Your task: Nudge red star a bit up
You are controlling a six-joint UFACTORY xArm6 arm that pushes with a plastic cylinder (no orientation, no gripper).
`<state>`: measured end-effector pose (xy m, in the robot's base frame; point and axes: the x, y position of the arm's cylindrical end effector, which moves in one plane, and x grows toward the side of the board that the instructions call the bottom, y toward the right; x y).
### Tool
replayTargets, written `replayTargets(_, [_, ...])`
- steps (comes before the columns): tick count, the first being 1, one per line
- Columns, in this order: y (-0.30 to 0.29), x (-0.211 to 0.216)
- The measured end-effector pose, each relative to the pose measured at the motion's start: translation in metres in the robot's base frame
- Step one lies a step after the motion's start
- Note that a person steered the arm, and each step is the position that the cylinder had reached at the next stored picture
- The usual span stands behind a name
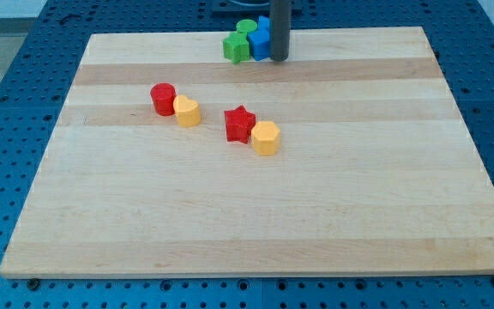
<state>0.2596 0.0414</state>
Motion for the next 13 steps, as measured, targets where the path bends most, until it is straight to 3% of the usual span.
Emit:
replayTargets(2, [0.047,0.039])
replayTargets(6, [0.062,0.068])
replayTargets(7, [0.065,0.093])
replayTargets(8, [0.067,0.154])
replayTargets(10, [0.013,0.237])
replayTargets(12, [-0.124,0.23])
replayTargets(13, [-0.133,0.214])
